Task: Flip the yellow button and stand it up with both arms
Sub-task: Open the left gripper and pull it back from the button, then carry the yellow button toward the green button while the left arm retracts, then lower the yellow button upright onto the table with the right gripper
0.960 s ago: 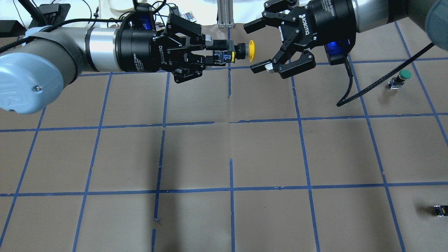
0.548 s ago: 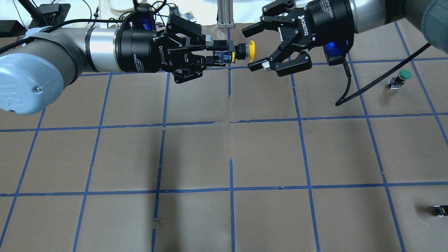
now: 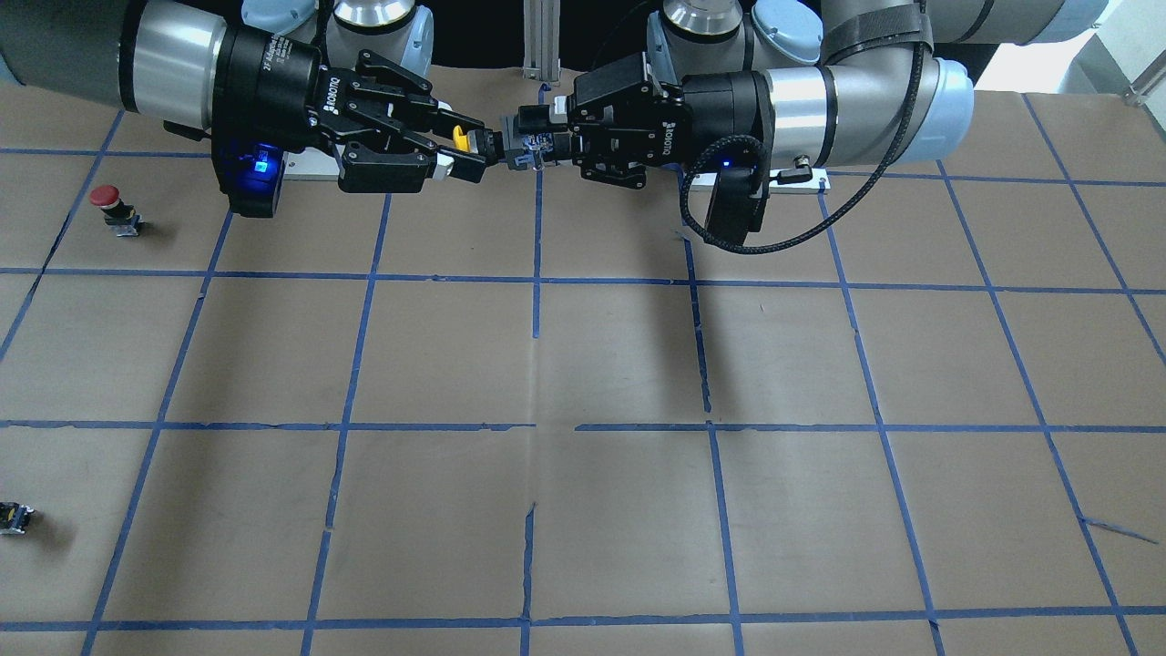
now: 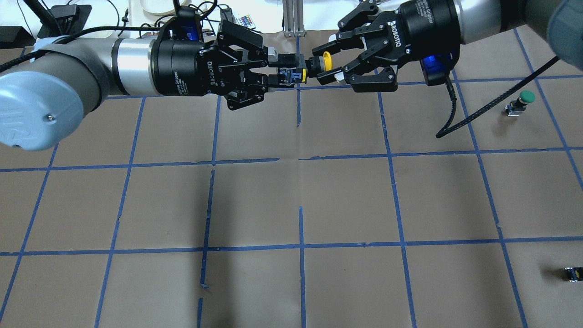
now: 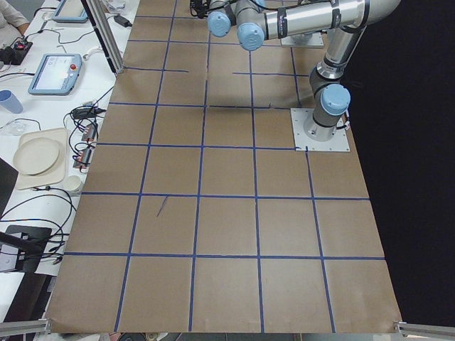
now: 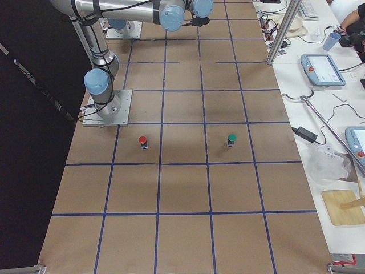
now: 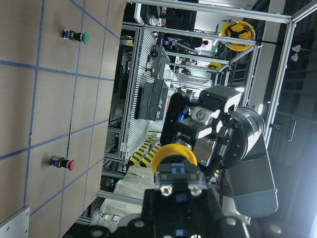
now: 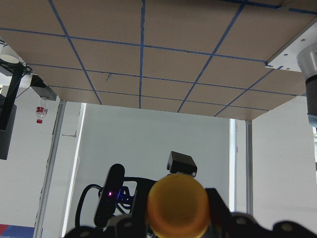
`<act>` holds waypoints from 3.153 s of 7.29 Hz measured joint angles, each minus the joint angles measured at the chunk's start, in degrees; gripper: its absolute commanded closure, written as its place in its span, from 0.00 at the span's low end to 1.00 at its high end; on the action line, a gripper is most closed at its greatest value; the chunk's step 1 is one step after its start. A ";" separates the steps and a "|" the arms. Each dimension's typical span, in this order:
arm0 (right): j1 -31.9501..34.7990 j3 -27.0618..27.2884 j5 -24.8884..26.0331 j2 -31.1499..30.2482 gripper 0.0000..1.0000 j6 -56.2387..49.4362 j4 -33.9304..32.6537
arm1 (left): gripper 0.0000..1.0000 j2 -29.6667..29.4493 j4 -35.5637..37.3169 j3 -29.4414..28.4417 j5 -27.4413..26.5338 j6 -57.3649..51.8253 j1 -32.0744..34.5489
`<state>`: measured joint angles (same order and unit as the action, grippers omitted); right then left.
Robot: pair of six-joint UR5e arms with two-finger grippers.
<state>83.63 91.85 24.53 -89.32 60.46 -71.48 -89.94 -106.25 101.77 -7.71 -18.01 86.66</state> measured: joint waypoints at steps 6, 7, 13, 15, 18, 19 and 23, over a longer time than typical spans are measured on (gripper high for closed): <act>-3.26 -0.81 1.49 0.05 0.93 0.01 -0.14 | 0.00 0.00 4.16 -1.34 -9.33 6.94 -1.11; -6.64 -1.29 4.31 0.04 0.93 -1.85 -0.31 | 0.00 0.00 7.09 -1.45 -16.50 8.44 -2.20; -17.22 0.50 49.53 0.66 0.93 -47.09 -11.68 | 0.00 -6.87 17.91 -15.34 -79.44 10.57 1.43; -20.83 5.01 57.07 1.39 0.93 -62.20 -24.07 | 0.00 -9.95 16.72 -18.44 -88.16 19.92 4.62; -29.11 18.37 58.41 1.64 0.93 -85.16 -48.55 | 0.00 -5.41 18.94 -10.57 -84.60 24.29 4.74; -31.03 23.06 58.17 1.68 0.94 -91.00 -56.45 | 0.00 -2.92 20.04 -8.50 -83.99 21.65 3.73; -38.54 31.40 51.88 4.43 0.94 -104.15 -70.66 | 0.00 0.10 20.75 -7.51 -82.30 18.46 1.87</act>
<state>45.09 123.26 76.41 -84.89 -43.69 -142.14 -89.85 -85.51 94.27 -90.01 0.45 88.53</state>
